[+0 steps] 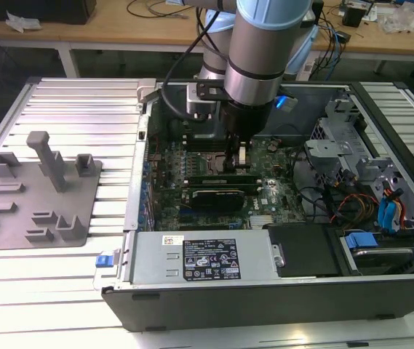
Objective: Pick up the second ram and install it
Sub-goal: 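Press down the second ram until it locks into place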
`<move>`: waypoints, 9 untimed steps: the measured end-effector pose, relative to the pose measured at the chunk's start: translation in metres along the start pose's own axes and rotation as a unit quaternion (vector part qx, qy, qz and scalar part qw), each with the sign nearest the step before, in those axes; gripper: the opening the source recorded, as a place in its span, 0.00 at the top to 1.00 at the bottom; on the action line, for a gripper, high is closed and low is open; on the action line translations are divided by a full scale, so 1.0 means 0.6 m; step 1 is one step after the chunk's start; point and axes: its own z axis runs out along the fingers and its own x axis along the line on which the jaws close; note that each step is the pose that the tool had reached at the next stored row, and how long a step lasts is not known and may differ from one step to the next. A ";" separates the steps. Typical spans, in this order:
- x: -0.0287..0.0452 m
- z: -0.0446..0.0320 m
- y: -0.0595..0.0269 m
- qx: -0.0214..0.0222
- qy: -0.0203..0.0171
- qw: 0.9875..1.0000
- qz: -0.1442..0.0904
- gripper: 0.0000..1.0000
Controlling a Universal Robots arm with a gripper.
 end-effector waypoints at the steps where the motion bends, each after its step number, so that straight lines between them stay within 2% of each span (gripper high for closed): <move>1: 0.000 0.000 0.000 0.000 0.000 1.000 0.000 0.92; 9: 0.000 0.000 -0.001 0.000 0.000 1.000 0.000 0.92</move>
